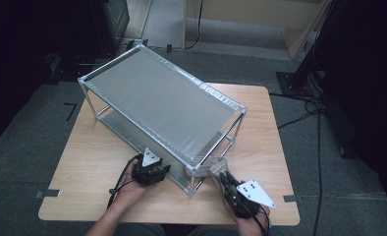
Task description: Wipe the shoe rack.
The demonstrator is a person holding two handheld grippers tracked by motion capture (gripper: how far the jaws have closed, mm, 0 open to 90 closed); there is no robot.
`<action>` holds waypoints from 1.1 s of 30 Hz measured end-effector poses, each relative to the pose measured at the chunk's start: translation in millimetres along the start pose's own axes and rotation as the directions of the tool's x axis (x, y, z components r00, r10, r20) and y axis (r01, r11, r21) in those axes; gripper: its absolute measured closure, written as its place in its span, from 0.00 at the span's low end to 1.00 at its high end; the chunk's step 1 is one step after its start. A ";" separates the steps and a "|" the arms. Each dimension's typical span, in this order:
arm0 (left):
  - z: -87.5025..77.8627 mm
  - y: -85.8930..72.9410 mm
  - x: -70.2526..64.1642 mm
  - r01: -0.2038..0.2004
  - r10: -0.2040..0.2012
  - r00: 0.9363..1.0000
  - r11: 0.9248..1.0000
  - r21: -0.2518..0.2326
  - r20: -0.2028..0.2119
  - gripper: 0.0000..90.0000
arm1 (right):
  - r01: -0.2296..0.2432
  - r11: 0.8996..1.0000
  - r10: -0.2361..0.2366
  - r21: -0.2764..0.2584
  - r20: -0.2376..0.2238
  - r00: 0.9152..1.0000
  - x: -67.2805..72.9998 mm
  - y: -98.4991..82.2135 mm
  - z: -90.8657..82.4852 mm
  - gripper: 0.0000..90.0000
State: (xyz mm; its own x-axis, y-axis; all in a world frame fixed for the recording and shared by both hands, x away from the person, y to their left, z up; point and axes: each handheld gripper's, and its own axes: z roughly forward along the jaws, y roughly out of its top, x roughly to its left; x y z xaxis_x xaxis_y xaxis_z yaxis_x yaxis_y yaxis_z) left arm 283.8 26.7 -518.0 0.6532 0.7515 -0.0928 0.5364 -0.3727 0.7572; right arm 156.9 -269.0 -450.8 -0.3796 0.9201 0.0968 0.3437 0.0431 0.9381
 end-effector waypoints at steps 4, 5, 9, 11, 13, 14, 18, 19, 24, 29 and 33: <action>0.0 -0.1 0.1 0.003 -0.003 1.000 1.000 -0.001 0.002 0.63 | -0.006 0.997 -0.004 -0.075 -0.135 0.991 11.2 7.1 -13.6 0.92; 0.1 -0.1 0.2 0.005 -0.005 1.000 1.000 -0.002 0.003 0.63 | 0.000 0.996 -0.014 -0.092 -0.153 0.988 12.1 6.8 -16.1 0.92; 0.1 0.0 0.7 0.012 -0.012 1.000 1.000 -0.004 0.006 0.63 | -0.069 0.988 0.030 -0.138 -0.268 0.963 11.7 1.6 -24.5 0.92; -0.1 0.0 0.7 0.007 -0.007 1.000 1.000 -0.001 0.005 0.63 | -0.078 0.989 0.033 -0.129 -0.321 0.947 15.9 -2.1 -22.7 0.92; -0.1 0.0 0.7 0.007 -0.007 1.000 1.000 -0.001 0.005 0.63 | -0.042 0.995 0.009 -0.093 -0.330 0.944 24.5 -4.0 -14.6 0.90; -0.1 0.0 0.8 0.008 -0.008 1.000 1.000 -0.001 0.005 0.63 | -0.016 0.997 -0.010 -0.074 -0.338 0.941 29.9 -5.0 -9.0 0.88; 0.0 0.0 0.8 0.008 -0.008 1.000 1.000 -0.001 0.005 0.63 | 0.094 0.995 -0.094 -0.013 -0.257 0.962 51.5 -8.6 14.5 0.72; 0.2 -0.1 0.8 0.013 -0.012 1.000 1.000 -0.004 0.006 0.63 | 0.109 0.994 -0.109 -0.012 -0.220 0.969 55.4 -9.7 17.8 0.68; 0.2 0.0 0.7 0.011 -0.011 1.000 1.000 -0.004 0.006 0.63 | 0.100 0.993 -0.088 0.061 -0.168 0.982 59.7 -18.4 35.2 0.64; 0.0 0.0 0.7 0.007 -0.007 1.000 1.000 -0.001 0.004 0.63 | 0.072 0.978 -0.044 0.196 -0.145 0.988 57.2 -36.3 57.5 0.72; 0.1 0.0 1.2 0.012 -0.012 1.000 1.000 -0.001 0.010 0.63 | 0.089 0.981 -0.067 0.175 -0.130 0.989 62.5 -33.1 56.3 0.75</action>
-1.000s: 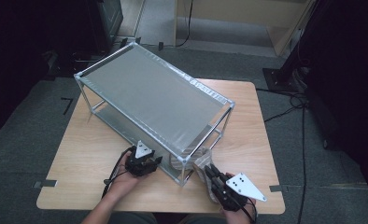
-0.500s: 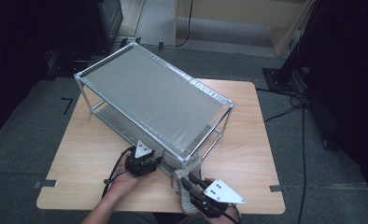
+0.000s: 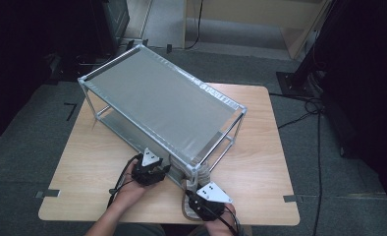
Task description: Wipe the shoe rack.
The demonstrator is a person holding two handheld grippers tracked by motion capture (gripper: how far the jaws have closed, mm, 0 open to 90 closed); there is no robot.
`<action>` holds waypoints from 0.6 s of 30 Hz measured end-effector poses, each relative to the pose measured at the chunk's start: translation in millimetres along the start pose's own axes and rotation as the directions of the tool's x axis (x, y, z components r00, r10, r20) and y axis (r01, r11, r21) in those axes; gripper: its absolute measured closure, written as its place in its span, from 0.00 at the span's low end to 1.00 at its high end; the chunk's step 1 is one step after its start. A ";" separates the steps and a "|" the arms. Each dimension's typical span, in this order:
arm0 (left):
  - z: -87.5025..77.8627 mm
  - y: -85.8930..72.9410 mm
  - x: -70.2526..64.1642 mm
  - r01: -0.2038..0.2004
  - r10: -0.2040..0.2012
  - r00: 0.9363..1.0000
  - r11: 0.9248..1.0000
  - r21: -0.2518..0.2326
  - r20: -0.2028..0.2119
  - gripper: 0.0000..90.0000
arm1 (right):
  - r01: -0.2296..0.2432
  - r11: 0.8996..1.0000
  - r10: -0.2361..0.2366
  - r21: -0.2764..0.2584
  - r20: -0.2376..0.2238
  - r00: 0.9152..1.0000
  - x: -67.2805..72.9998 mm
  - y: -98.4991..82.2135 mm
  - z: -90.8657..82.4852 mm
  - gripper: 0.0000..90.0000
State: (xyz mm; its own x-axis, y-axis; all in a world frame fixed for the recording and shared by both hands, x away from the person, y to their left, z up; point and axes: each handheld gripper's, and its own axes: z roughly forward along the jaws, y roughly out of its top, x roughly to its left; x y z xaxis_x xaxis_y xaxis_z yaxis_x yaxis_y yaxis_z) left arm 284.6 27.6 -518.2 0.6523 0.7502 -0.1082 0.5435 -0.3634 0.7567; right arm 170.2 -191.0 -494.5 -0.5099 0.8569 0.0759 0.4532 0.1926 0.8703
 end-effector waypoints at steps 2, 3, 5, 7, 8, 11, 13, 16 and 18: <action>0.0 0.0 0.1 -0.001 0.001 1.000 1.000 0.000 0.000 0.63 | -0.011 0.999 0.011 -0.037 0.002 1.000 1.6 6.0 -5.7 0.75; 0.1 0.0 -0.1 0.001 -0.001 1.000 1.000 -0.001 0.000 0.63 | -0.009 0.998 0.010 -0.059 0.004 1.000 2.1 10.3 -9.6 0.75; 0.1 0.0 -0.1 0.000 0.000 1.000 1.000 -0.001 0.000 0.63 | -0.012 0.994 0.014 -0.106 0.016 1.000 5.6 21.4 -18.3 0.76; 0.1 0.0 0.0 -0.001 0.001 1.000 1.000 0.001 0.000 0.63 | -0.005 0.987 0.009 -0.159 0.030 1.000 9.1 34.1 -28.0 0.76; 0.0 0.0 0.0 -0.002 0.002 1.000 1.000 0.001 -0.001 0.63 | -0.005 0.983 0.011 -0.186 0.033 0.999 10.6 40.0 -32.5 0.76; 0.2 0.0 -0.3 -0.001 0.001 1.000 1.000 -0.001 -0.002 0.63 | -0.010 0.973 0.020 -0.230 0.045 0.999 13.8 49.5 -39.3 0.75; 0.1 0.0 -0.3 -0.001 0.001 1.000 1.000 -0.001 -0.002 0.63 | -0.005 0.973 0.018 -0.231 0.054 0.998 13.7 46.1 -35.5 0.76; 0.2 0.0 -0.3 -0.001 0.001 1.000 1.000 -0.001 -0.002 0.63 | -0.004 0.981 0.014 -0.195 0.051 0.999 10.2 34.3 -24.1 0.75; 0.2 0.0 -0.2 -0.001 0.001 1.000 1.000 -0.001 -0.002 0.63 | -0.001 0.987 0.009 -0.158 0.051 0.999 8.3 24.1 -15.1 0.75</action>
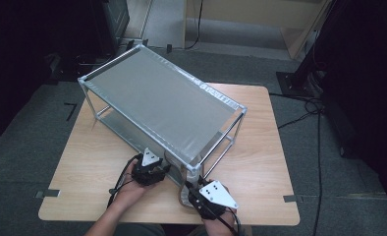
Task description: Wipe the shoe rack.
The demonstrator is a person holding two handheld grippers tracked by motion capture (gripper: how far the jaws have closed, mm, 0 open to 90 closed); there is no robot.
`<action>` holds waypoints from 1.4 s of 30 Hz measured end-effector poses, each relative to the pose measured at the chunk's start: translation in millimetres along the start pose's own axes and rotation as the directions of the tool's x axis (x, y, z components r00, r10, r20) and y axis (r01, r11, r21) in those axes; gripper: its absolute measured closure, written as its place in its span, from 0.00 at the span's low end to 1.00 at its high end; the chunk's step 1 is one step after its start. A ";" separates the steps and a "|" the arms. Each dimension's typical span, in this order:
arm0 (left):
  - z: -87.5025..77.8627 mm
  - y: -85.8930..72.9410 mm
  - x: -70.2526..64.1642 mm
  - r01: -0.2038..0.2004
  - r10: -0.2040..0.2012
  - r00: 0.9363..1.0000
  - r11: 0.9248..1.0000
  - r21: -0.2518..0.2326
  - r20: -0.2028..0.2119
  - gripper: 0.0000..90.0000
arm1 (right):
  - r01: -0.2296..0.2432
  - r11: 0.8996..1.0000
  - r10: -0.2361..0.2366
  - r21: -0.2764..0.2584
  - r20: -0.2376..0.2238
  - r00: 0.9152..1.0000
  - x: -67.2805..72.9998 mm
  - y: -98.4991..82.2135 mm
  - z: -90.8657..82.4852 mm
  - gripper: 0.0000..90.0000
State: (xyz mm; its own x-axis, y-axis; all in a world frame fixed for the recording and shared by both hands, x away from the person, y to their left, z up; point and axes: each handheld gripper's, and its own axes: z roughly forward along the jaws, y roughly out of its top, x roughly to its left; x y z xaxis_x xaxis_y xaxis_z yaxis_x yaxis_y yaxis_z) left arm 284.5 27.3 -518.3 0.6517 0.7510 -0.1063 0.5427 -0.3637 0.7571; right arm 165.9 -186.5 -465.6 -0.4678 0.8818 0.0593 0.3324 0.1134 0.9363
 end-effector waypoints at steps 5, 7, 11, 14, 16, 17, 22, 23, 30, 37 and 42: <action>0.1 0.1 -0.1 -0.001 0.001 1.000 1.000 0.001 -0.001 0.63 | -0.012 0.999 0.012 0.042 -0.003 1.000 -3.1 -17.4 9.0 0.75; -0.1 0.1 -0.1 -0.005 0.005 1.000 1.000 0.003 -0.003 0.63 | -0.011 0.996 0.010 0.086 0.011 1.000 -1.7 -25.3 13.0 0.76; -0.8 -0.1 3.0 0.014 -0.014 1.000 1.000 -0.005 0.026 0.63 | 0.003 0.994 -0.005 0.113 0.010 1.000 -1.8 -33.9 15.4 0.81; -3.0 -1.4 9.1 0.048 -0.046 0.994 0.999 -0.019 0.101 0.59 | 0.015 0.993 -0.018 0.117 0.027 0.999 -2.2 -33.7 14.0 0.82; -5.6 -2.7 8.7 0.048 -0.043 0.993 0.998 -0.045 0.107 0.53 | 0.006 0.994 -0.010 0.113 0.035 0.999 -7.2 -34.7 12.3 0.82; -6.9 -3.2 8.5 0.047 -0.041 0.994 0.997 -0.056 0.103 0.51 | 0.001 0.994 -0.006 0.114 0.044 0.999 -10.4 -35.1 10.9 0.82; -18.5 -7.7 12.2 0.060 -0.046 0.995 0.982 -0.177 0.087 0.44 | -0.014 0.993 0.003 0.116 0.097 0.995 -35.0 -36.3 3.4 0.82; -21.3 -8.6 14.1 0.061 -0.046 0.996 0.977 -0.203 0.078 0.43 | -0.016 0.993 0.003 0.113 0.110 0.994 -40.9 -36.8 1.6 0.82; -47.9 -14.3 35.1 0.047 -0.077 0.994 0.942 -0.332 -0.079 0.42 | -0.033 0.991 0.014 0.128 0.148 0.989 -79.2 -37.6 -9.8 0.82; -68.6 -22.6 73.4 0.117 -0.189 0.970 0.913 -0.391 -0.153 0.42 | -0.057 0.990 0.033 0.126 0.191 0.981 -109.0 -39.4 -18.3 0.82; -75.4 -25.1 96.7 0.136 -0.234 0.950 0.906 -0.402 -0.206 0.42 | -0.059 0.991 0.035 0.117 0.198 0.979 -120.1 -42.3 -25.0 0.82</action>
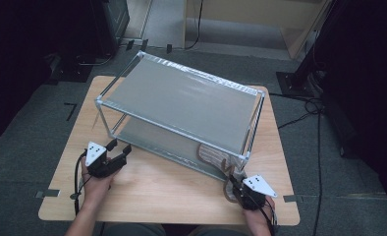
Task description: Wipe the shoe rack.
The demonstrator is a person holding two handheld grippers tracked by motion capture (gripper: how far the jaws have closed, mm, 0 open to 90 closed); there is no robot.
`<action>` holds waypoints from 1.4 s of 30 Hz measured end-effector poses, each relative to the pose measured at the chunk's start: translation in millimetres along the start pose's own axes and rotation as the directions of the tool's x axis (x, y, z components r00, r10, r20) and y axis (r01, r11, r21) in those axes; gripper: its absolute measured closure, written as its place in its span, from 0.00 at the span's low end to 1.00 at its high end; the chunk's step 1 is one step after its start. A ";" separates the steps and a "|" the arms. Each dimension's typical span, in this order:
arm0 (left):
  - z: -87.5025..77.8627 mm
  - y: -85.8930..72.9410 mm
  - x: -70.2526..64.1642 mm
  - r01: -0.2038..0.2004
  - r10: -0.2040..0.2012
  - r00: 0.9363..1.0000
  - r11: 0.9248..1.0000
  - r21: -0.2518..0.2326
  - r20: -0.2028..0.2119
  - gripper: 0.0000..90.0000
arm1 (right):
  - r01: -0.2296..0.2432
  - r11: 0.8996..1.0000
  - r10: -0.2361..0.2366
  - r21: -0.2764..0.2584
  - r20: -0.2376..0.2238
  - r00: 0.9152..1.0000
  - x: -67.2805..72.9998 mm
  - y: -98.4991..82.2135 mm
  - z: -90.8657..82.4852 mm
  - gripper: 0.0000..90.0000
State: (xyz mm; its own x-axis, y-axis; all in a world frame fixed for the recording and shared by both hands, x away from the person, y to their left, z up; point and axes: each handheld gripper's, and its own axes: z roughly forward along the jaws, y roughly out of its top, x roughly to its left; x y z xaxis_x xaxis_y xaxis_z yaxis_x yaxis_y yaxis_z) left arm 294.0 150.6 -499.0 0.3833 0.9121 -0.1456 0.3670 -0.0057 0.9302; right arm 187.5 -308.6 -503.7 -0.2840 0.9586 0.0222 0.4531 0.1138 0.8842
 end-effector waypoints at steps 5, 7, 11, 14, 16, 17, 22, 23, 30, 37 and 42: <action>4.7 6.5 16.1 0.017 -0.018 0.999 1.000 -0.012 -0.038 0.44 | -0.008 1.000 0.008 -0.010 -0.005 1.000 -6.1 -4.0 -5.4 0.82; 8.3 9.5 20.7 0.021 -0.022 0.998 1.000 -0.015 -0.058 0.44 | -0.003 1.000 0.003 -0.014 -0.008 1.000 -7.8 -5.6 -7.8 0.82; 18.2 14.2 28.3 0.030 -0.032 0.995 0.999 -0.021 -0.090 0.45 | -0.007 1.000 0.007 -0.014 -0.002 1.000 -9.8 -8.2 -12.5 0.82; 26.2 18.2 31.4 0.039 -0.042 0.995 0.999 -0.038 -0.085 0.47 | -0.014 1.000 0.014 -0.019 0.000 1.000 -10.9 -10.5 -15.8 0.82; 31.2 23.0 32.3 0.034 -0.037 0.996 0.999 -0.035 -0.083 0.53 | -0.015 1.000 0.015 -0.022 0.003 1.000 -11.6 -11.7 -17.5 0.82; 34.0 25.6 32.1 0.030 -0.033 0.995 0.999 -0.034 -0.091 0.54 | -0.018 1.000 0.018 -0.021 0.005 1.000 -11.3 -12.3 -18.5 0.82; 40.9 30.5 35.5 0.048 -0.049 0.991 0.999 -0.013 -0.121 0.82 | -0.025 0.999 0.025 -0.030 0.017 1.000 -11.3 -15.1 -21.2 0.81; 41.3 30.2 36.8 0.057 -0.058 0.992 0.998 -0.008 -0.111 0.85 | -0.024 0.999 0.024 -0.032 0.020 0.999 -11.4 -15.3 -21.2 0.81; 34.9 28.0 34.7 0.017 -0.016 0.993 1.000 0.006 -0.120 0.88 | -0.037 0.999 0.039 -0.032 0.049 0.998 -11.4 -14.4 -17.8 0.81; 13.0 21.3 36.8 0.017 -0.015 0.992 1.000 0.018 -0.125 0.88 | -0.082 0.996 0.083 -0.023 0.064 0.995 -14.6 -8.6 -8.0 0.81; -9.1 14.9 43.0 0.050 -0.047 0.990 0.999 0.021 -0.130 0.87 | -0.097 0.995 0.097 -0.014 0.063 0.993 -15.3 -0.6 5.2 0.81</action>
State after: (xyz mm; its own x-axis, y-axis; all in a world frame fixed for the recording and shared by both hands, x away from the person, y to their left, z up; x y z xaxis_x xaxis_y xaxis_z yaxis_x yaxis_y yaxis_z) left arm 308.2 193.5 -488.3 0.2518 0.9570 -0.1441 0.4035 0.0315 0.9145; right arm 196.0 -322.0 -506.9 -0.1846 0.9797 0.0786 0.4664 0.0170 0.8844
